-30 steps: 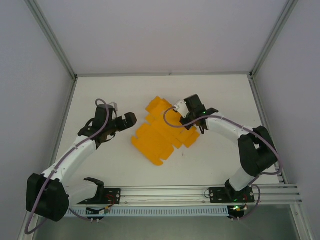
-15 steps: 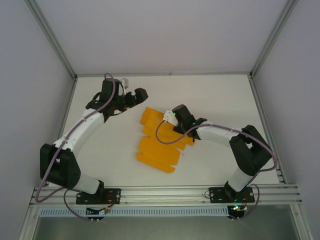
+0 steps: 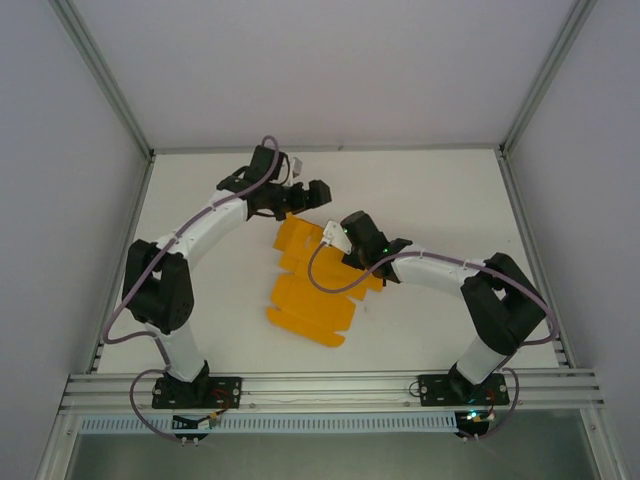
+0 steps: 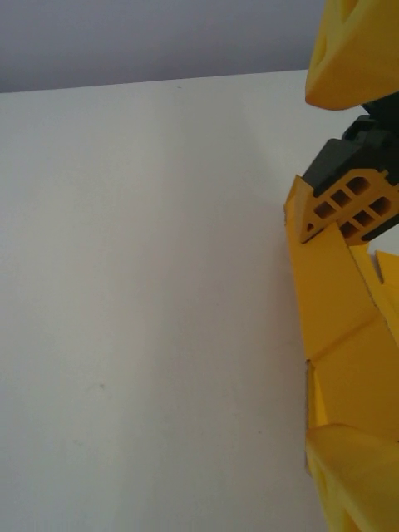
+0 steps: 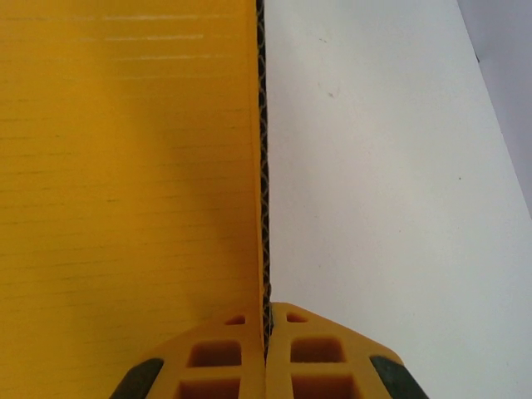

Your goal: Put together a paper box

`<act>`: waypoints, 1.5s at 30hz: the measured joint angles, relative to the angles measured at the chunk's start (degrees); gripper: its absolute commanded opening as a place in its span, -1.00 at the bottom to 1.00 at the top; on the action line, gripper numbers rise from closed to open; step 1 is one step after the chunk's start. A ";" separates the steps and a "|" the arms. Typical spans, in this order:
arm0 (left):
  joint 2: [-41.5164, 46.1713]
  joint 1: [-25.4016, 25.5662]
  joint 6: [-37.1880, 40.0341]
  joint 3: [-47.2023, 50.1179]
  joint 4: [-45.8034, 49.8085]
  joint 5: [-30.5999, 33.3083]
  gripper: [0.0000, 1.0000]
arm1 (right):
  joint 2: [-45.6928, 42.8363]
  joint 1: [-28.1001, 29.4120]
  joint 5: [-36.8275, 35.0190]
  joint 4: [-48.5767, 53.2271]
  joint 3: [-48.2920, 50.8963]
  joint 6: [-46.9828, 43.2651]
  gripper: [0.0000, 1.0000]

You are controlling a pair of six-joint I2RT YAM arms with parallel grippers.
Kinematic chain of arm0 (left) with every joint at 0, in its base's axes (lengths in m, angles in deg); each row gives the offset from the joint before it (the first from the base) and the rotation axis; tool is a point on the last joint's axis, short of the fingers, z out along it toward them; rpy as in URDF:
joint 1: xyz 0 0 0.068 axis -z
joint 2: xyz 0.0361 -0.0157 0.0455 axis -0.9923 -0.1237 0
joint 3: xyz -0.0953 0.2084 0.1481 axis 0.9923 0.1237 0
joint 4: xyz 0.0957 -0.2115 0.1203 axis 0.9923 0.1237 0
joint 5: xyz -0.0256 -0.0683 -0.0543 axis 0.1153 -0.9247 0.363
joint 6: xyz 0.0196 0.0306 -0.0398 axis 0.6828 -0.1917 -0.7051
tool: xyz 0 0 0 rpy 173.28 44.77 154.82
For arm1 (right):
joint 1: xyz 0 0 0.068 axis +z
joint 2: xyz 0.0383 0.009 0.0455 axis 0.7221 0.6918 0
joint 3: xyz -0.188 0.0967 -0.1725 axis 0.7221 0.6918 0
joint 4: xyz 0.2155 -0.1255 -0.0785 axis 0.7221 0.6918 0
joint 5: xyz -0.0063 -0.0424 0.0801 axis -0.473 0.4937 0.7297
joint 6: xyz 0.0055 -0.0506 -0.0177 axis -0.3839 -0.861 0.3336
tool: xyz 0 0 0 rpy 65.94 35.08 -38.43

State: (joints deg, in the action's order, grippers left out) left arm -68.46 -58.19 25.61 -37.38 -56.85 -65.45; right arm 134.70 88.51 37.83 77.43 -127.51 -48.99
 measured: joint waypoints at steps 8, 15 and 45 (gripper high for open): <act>-0.98 1.57 1.01 -0.26 3.17 -0.48 0.69 | 0.00 0.09 -3.19 -1.51 0.00 1.51 -1.00; -0.98 2.54 0.50 -0.42 2.82 -1.97 0.58 | 0.00 0.20 -4.02 -2.78 0.04 2.40 -1.00; 11.63 0.92 -5.99 17.11 -12.02 0.74 1.00 | -4.92 -0.20 -2.58 -4.72 2.97 6.21 -1.00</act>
State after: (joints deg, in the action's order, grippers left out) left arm -56.84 -57.27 19.63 -20.26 -68.87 -64.71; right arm 129.78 88.31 35.25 72.71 -124.54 -42.78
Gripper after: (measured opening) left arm 0.997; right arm 0.046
